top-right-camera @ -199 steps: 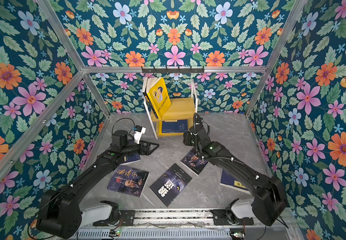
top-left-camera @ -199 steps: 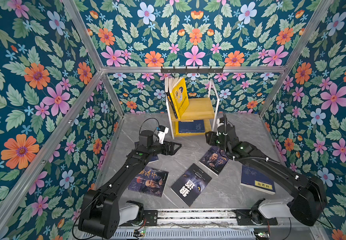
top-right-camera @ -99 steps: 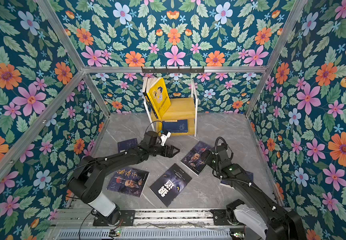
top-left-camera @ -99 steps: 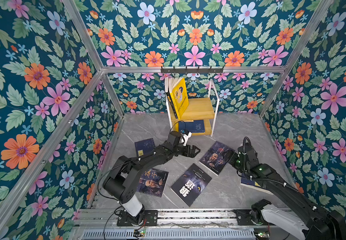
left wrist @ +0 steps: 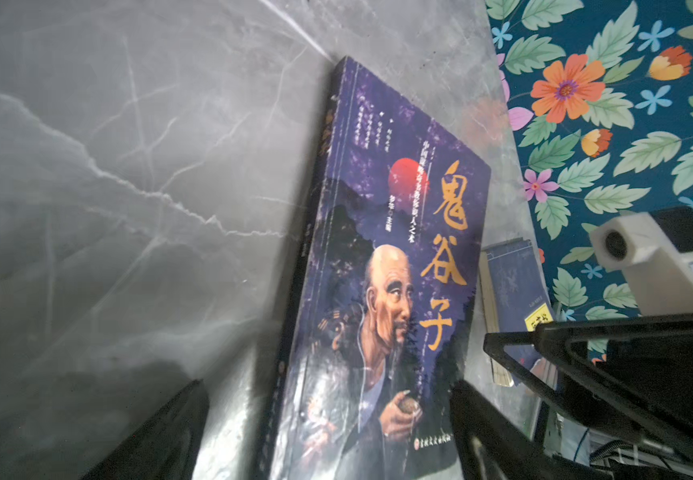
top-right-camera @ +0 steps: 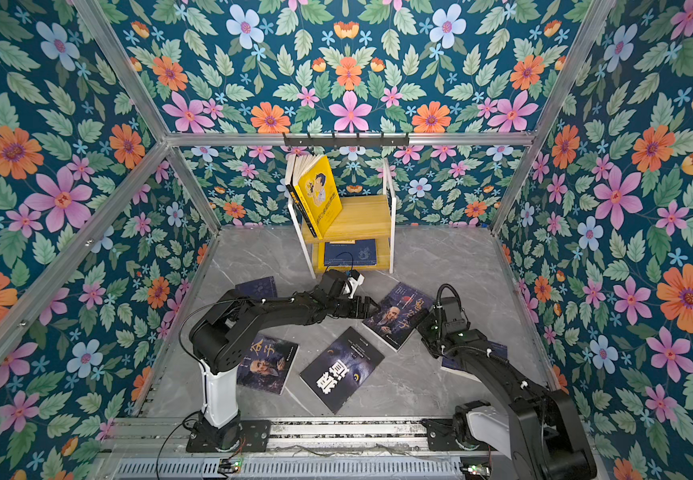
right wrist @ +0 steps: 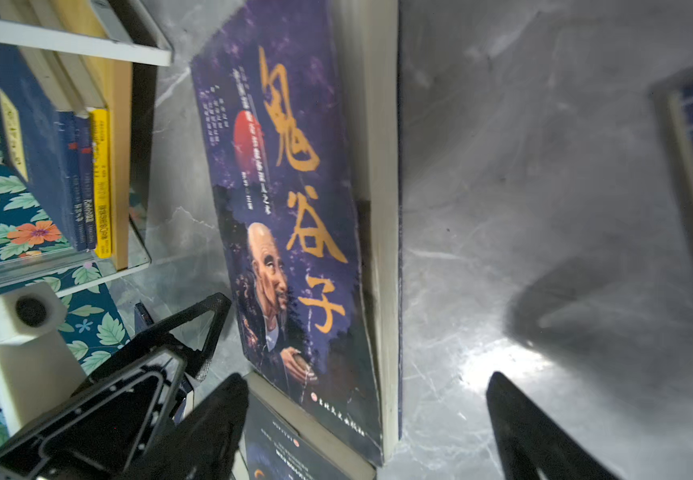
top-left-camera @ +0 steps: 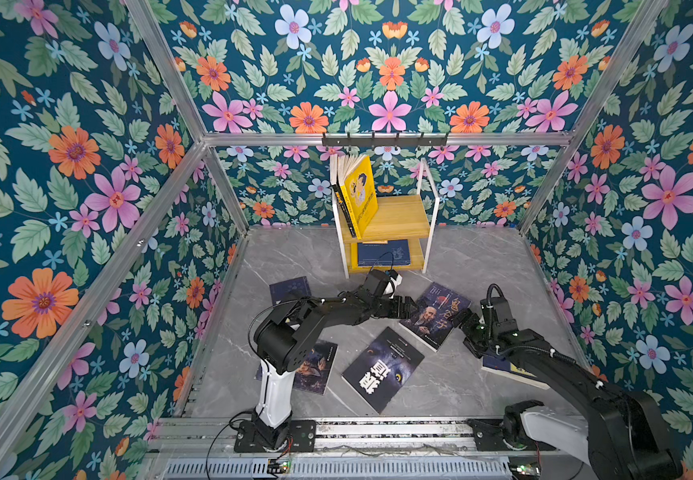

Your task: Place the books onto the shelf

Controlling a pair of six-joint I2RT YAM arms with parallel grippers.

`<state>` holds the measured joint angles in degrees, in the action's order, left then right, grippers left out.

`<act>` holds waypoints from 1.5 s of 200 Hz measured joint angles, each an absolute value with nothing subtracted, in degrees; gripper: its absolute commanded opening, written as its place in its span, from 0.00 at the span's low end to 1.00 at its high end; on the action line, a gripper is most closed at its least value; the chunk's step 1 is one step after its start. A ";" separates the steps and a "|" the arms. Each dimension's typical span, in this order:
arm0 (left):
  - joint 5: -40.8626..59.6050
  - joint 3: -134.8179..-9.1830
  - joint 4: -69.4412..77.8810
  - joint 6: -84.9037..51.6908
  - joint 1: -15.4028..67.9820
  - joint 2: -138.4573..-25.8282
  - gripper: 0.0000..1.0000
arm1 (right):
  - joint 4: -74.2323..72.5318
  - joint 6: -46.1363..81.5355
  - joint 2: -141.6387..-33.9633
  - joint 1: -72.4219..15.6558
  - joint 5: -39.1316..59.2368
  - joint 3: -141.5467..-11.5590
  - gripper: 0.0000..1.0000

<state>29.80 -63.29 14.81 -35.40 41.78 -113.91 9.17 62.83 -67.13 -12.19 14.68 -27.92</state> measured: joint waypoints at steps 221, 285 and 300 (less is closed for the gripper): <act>31.42 -61.06 24.25 -43.33 43.24 -116.75 0.69 | 6.85 62.13 -74.81 -10.55 20.36 -32.34 0.63; 31.22 -61.06 24.10 -43.51 43.22 -116.86 0.65 | 9.54 62.83 -75.57 -10.55 19.27 -33.34 0.62; 31.20 -60.97 24.10 -43.70 43.22 -116.81 0.64 | 9.69 62.96 -76.84 -10.55 19.31 -33.74 0.62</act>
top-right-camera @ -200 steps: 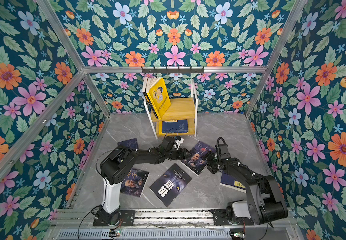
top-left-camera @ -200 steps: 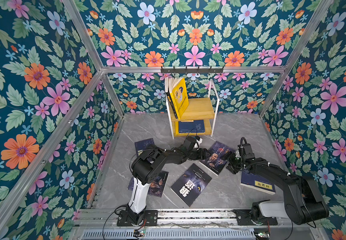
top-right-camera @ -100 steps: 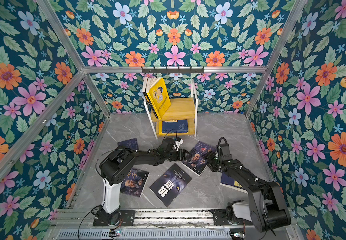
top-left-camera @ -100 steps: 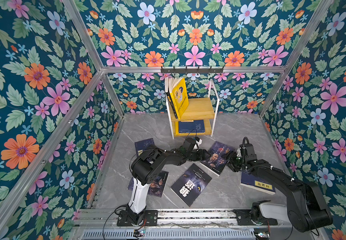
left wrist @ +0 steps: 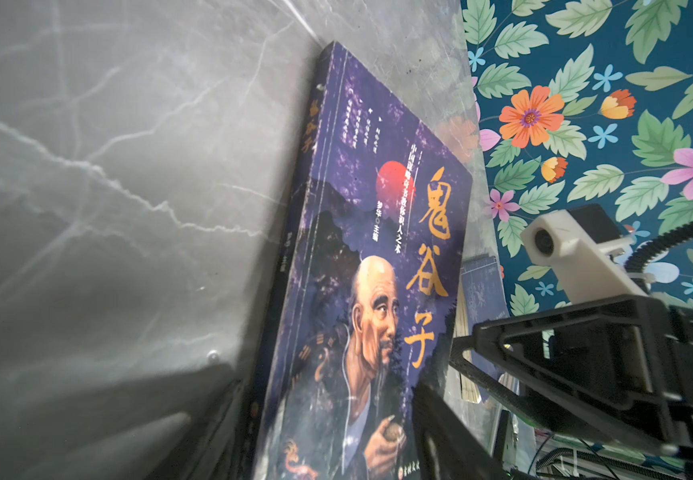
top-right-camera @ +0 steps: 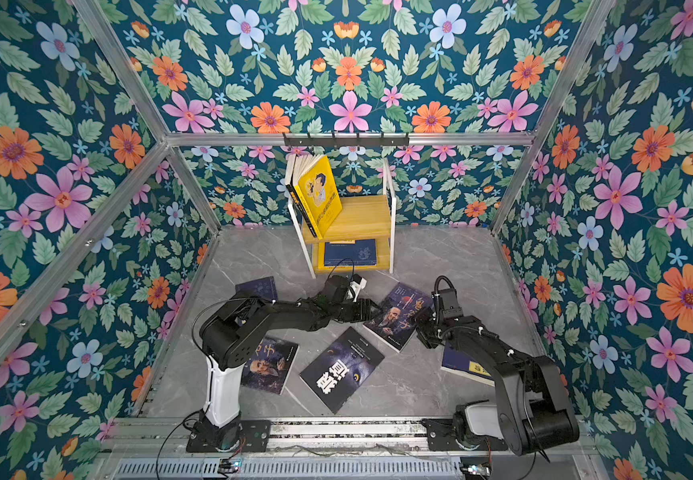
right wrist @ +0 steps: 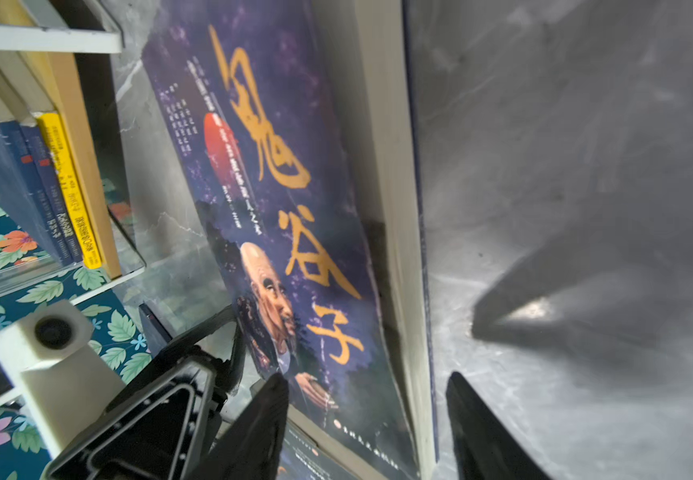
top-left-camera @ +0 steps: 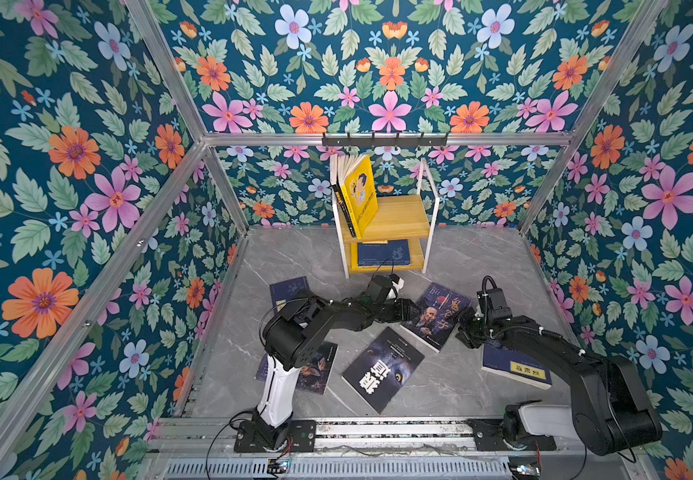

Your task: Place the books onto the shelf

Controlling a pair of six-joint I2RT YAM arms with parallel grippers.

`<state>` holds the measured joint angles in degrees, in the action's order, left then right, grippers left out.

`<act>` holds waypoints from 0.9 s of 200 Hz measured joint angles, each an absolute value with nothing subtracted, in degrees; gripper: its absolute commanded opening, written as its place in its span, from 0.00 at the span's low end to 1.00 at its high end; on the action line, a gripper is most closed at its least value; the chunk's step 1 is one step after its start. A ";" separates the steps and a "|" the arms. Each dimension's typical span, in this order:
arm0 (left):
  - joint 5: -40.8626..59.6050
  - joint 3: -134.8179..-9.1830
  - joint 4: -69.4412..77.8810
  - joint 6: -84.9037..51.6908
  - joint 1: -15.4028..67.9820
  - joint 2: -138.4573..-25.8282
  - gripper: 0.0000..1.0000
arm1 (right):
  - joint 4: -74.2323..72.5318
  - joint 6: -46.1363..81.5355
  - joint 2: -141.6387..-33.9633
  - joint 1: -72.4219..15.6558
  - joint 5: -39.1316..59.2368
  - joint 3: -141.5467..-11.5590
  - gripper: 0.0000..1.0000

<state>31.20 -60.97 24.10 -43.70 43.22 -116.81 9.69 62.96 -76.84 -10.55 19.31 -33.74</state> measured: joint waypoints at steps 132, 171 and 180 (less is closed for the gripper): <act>30.06 -61.17 24.45 -44.99 43.81 -117.38 0.58 | 1.13 58.30 -74.98 -10.39 25.04 -31.03 0.46; 29.95 -60.97 24.40 -44.99 43.86 -117.16 0.57 | -0.14 58.11 -76.71 -10.41 25.96 -31.99 0.45; 29.93 -60.90 24.40 -44.99 43.88 -117.10 0.57 | -0.25 58.11 -76.75 -10.41 26.24 -32.05 0.45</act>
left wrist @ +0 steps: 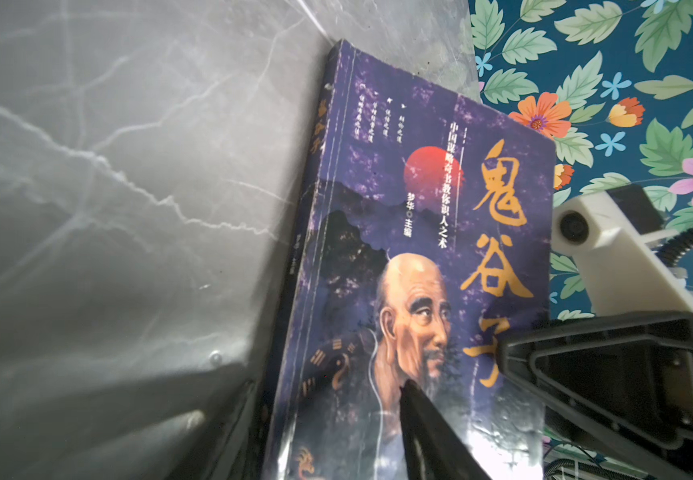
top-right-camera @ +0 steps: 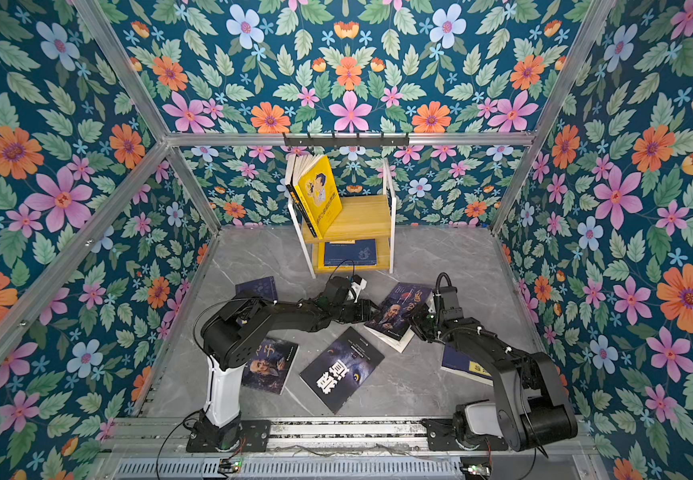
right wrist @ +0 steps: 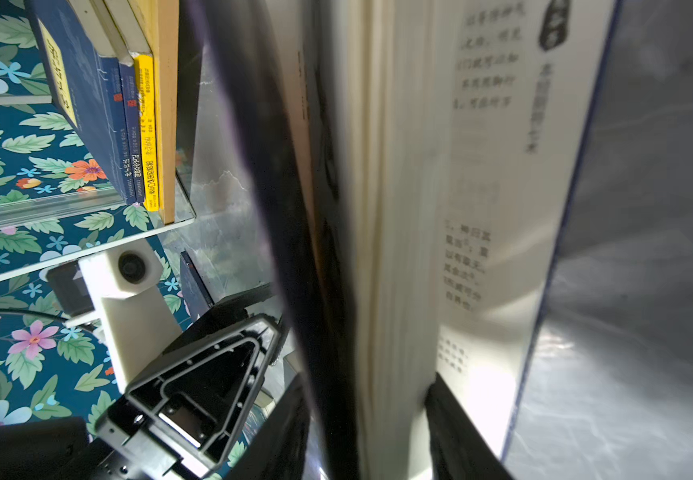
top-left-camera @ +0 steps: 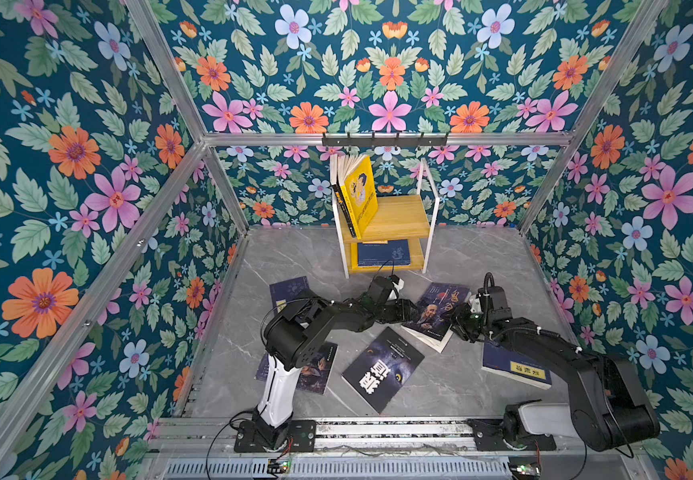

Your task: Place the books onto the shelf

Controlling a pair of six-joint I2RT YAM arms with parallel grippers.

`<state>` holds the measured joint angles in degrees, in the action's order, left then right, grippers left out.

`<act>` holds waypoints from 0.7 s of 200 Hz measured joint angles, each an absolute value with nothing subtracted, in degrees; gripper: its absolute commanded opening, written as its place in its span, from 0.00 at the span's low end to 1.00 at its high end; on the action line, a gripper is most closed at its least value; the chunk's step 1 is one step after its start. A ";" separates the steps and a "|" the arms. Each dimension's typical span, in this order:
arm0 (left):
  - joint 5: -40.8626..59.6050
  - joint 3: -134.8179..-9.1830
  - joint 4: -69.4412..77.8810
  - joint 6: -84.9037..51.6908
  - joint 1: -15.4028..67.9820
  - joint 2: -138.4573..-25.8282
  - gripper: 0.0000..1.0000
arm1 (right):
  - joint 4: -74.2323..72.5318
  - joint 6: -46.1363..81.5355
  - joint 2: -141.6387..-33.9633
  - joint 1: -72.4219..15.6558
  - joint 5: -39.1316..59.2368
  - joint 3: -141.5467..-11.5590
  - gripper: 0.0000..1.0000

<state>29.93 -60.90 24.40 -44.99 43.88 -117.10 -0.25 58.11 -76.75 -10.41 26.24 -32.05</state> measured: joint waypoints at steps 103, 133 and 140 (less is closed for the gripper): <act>29.78 -60.45 24.93 -44.97 43.88 -117.05 0.56 | -5.89 56.53 -73.76 -10.44 28.60 -29.85 0.53; 29.67 -60.29 25.15 -44.95 43.88 -117.05 0.55 | -7.03 55.48 -75.57 -10.44 30.20 -31.00 0.58; 29.67 -60.25 25.19 -44.95 43.88 -117.05 0.55 | -7.07 55.40 -76.09 -10.44 30.59 -31.33 0.59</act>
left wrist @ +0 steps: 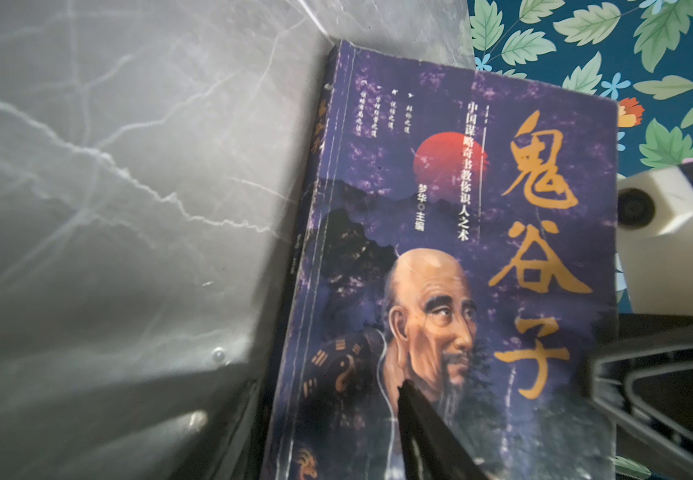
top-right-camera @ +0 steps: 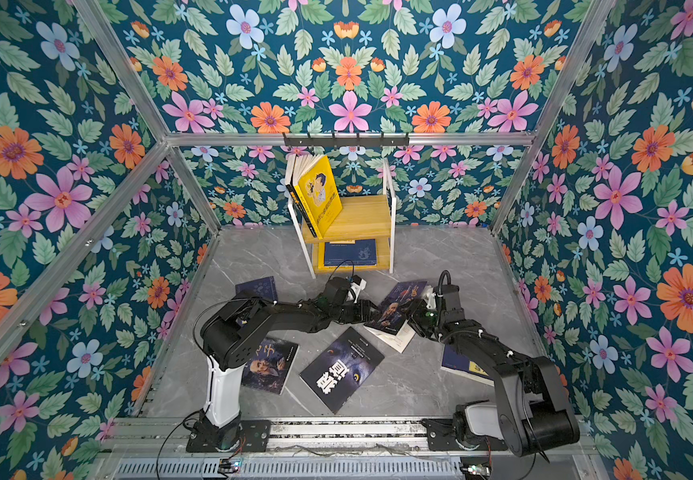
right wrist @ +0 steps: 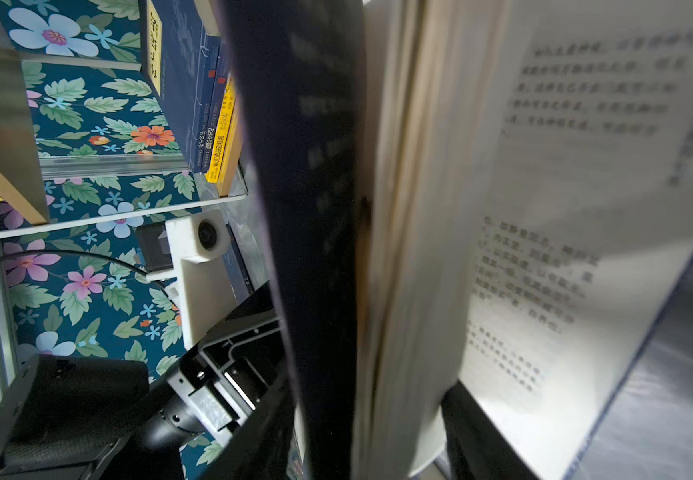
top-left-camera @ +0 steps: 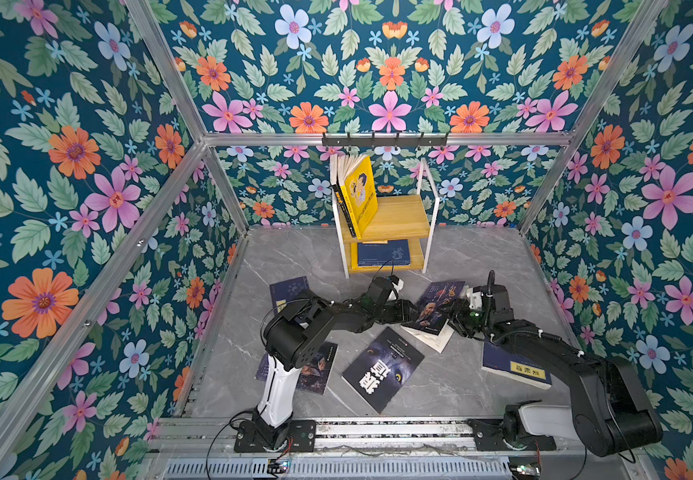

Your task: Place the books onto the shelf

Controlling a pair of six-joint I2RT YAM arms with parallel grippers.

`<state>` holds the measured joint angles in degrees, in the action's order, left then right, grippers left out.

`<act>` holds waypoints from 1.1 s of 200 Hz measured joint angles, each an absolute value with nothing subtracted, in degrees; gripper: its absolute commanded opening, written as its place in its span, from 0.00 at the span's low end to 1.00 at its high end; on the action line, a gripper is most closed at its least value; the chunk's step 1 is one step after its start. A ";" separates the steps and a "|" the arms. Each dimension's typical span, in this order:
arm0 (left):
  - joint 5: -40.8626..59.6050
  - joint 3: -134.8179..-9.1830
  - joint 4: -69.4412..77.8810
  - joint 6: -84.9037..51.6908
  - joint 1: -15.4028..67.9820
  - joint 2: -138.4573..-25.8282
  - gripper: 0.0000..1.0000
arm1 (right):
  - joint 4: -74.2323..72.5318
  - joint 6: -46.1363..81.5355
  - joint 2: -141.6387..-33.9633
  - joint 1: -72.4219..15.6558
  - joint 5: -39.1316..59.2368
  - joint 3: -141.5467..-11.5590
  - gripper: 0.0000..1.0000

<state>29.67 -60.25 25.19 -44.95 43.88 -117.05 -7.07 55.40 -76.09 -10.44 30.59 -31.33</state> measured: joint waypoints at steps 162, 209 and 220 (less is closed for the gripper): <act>29.76 -60.25 25.12 -45.25 43.99 -117.19 0.52 | -6.81 52.71 -88.82 -10.37 34.33 -40.66 0.85; 30.39 -60.86 25.56 -46.30 43.97 -117.93 0.51 | -9.23 51.96 -93.41 -10.24 34.79 -40.73 0.81; 30.44 -60.99 25.58 -46.33 43.99 -118.08 0.51 | -9.65 51.92 -93.80 -10.11 35.27 -40.64 0.80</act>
<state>30.44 -60.99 25.58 -46.33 43.99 -118.08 -9.65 51.92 -93.80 -10.11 35.27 -40.64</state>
